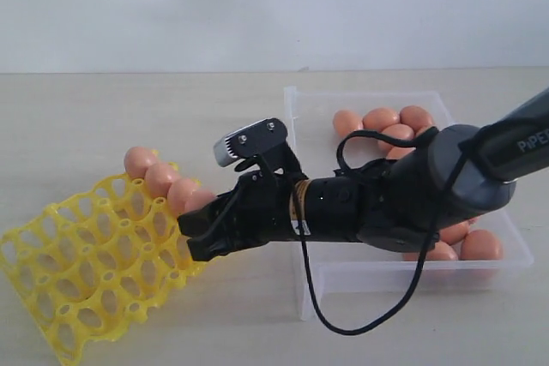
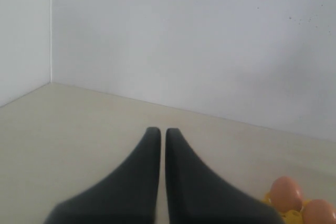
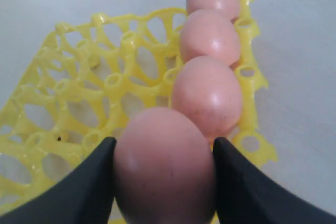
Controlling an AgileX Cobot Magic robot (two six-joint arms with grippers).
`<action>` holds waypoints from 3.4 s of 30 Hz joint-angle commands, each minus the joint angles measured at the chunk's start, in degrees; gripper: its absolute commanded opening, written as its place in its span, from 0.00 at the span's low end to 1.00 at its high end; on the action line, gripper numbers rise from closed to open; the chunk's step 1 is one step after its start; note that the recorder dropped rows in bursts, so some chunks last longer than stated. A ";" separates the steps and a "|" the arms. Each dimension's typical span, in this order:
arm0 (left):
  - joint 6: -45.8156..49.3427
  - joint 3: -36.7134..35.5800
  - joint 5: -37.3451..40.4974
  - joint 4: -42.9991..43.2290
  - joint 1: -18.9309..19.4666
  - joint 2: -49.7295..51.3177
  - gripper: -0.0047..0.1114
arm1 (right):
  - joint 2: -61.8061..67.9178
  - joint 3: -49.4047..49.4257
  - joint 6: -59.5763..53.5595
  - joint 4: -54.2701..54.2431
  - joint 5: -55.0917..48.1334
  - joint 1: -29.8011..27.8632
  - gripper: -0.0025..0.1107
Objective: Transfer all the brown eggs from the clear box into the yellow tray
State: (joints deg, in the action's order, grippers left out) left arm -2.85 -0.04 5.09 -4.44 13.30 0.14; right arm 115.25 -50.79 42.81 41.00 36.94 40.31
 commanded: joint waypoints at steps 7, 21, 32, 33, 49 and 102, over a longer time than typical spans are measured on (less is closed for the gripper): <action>-0.51 0.04 -0.70 -0.51 0.09 -0.14 0.07 | 3.10 1.54 4.23 -1.37 2.76 -1.83 0.02; -0.51 0.04 -0.70 -0.51 0.09 -0.14 0.07 | 3.21 -2.02 13.30 6.21 1.17 -1.83 0.06; -0.51 0.04 -0.70 -0.51 0.09 -0.14 0.07 | 3.21 -2.02 17.23 11.26 3.65 -1.83 0.37; -0.51 0.04 -0.70 -0.51 0.09 -0.14 0.07 | 3.09 -2.02 17.23 11.26 4.06 -1.83 0.37; -0.51 0.04 -0.70 -0.51 0.09 -0.14 0.07 | 3.09 -2.02 18.10 12.77 5.64 -1.83 0.49; -0.51 0.04 -0.70 -0.51 0.09 -0.14 0.07 | -14.17 -3.36 49.50 45.27 -3.69 7.15 0.02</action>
State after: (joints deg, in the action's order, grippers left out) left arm -2.85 -0.04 5.09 -4.44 13.30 0.14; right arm 102.77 -52.92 91.98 86.18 32.50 44.20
